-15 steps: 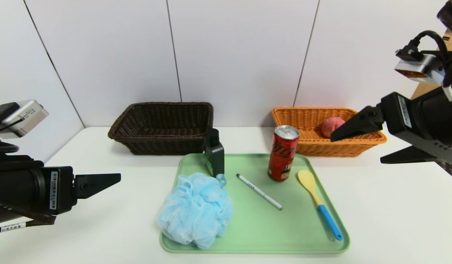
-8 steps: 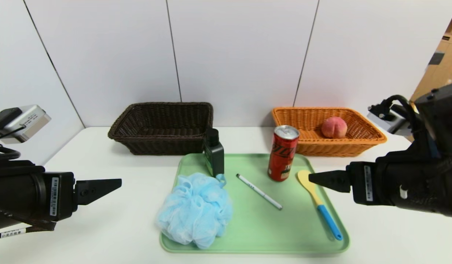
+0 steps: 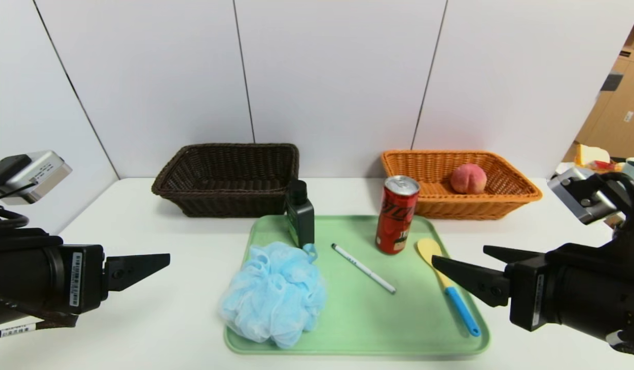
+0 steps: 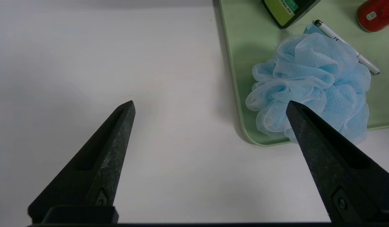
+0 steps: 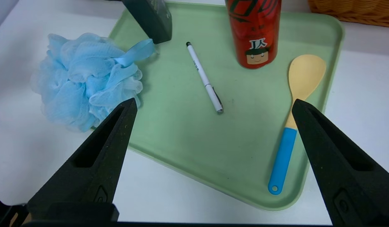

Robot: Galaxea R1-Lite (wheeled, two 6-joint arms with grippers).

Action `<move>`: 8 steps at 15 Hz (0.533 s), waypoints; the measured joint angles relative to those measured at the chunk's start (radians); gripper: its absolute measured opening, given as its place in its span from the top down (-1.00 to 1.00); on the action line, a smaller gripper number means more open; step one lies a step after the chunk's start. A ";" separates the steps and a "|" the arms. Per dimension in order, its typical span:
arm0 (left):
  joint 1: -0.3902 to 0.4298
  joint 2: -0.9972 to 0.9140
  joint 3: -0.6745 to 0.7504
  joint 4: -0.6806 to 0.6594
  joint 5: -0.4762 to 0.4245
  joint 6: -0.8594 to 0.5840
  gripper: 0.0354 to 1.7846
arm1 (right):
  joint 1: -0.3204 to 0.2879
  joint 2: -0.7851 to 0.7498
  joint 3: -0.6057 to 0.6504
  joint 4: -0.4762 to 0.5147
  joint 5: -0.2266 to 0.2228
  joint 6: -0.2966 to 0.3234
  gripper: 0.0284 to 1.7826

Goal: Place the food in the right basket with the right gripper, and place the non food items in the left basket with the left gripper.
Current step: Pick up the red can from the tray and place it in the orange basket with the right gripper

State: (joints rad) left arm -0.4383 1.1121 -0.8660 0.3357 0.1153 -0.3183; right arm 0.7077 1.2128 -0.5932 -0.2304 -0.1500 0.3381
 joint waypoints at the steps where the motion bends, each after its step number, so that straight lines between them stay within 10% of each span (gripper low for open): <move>1: 0.000 0.000 -0.001 0.000 0.000 0.000 -0.89 | 0.003 0.000 0.039 -0.049 0.013 -0.020 -0.90; 8: 0.000 0.001 0.001 0.000 0.000 0.000 -0.89 | 0.003 0.095 0.279 -0.508 0.027 -0.216 -0.90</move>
State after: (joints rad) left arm -0.4387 1.1132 -0.8653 0.3357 0.1153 -0.3183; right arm 0.7109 1.3081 -0.3145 -0.7383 -0.1230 0.1221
